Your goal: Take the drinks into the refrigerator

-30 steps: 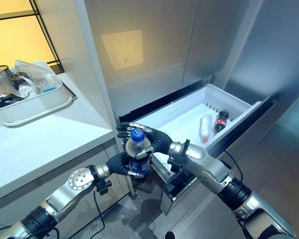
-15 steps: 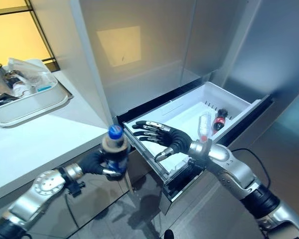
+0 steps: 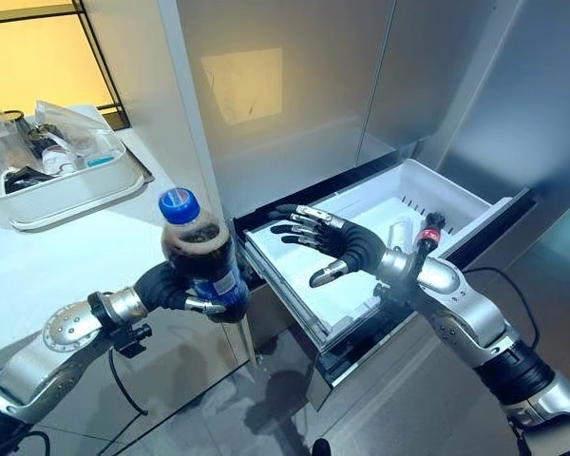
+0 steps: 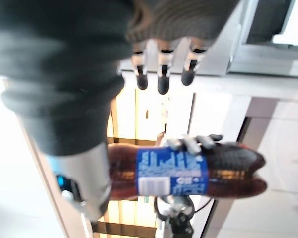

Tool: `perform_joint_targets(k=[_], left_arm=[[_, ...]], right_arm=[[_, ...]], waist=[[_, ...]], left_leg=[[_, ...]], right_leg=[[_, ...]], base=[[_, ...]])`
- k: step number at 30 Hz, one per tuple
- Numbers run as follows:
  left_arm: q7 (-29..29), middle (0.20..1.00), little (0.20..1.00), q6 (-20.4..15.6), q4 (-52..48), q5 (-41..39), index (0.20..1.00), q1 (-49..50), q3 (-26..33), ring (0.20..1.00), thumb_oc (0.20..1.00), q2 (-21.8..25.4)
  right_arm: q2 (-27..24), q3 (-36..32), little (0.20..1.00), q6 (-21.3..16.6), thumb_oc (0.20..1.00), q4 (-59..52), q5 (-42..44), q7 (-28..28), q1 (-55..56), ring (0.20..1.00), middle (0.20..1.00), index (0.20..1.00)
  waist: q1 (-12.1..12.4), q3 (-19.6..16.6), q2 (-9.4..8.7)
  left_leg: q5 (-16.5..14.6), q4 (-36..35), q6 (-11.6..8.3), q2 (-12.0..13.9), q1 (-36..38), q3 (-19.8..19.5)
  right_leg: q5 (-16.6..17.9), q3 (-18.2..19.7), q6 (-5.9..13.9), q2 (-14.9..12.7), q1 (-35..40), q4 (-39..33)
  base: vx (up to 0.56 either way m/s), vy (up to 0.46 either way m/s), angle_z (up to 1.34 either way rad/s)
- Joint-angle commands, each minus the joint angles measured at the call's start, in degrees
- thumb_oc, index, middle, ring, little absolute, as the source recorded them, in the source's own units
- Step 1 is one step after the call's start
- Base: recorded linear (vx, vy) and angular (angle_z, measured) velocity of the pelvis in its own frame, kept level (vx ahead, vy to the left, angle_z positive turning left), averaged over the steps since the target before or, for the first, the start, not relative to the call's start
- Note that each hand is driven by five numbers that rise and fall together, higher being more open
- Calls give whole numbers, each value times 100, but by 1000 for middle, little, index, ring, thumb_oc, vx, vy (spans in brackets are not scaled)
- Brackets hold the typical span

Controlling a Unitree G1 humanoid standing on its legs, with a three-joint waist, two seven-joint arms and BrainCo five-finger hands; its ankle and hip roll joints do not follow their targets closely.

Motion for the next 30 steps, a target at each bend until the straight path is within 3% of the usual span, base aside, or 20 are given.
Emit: perform_joint_targets(k=[1, 22, 30], left_arm=[[188, 200, 200, -673, -366, -498, 200, -926, -13, 200, 200, -157], [83, 200, 200, -460, -345, -321, 200, -1843, -1071, 200, 200, -384], [79, 200, 200, -436, -335, -323, 200, -2047, -1184, 200, 200, -333]], right_arm=[[-96, 93, 1000, -408, 1000, 68, 209, -116, -789, 1000, 1000, 1000], [1123, 1283, 1000, -176, 1000, 389, 75, -183, -2048, 1000, 1000, 1000], [1316, 1457, 1000, -71, 1000, 351, 92, -97, -2001, 1000, 1000, 1000]], waist=[[-16, -123, 68], [58, -95, 63], [58, -87, 28]], left_leg=[[-336, 10, 216, -192, -4, -517], [-355, 10, 264, -209, 10, -474], [-316, 10, 264, -216, 0, -462]], right_leg=[[-587, -536, 376, -181, 151, 762], [-592, -418, 368, -160, 131, 761], [-555, -408, 352, -155, 99, 781]], base=[[0, 0, 0], [0, 0, 0], [10, 5, -1]])
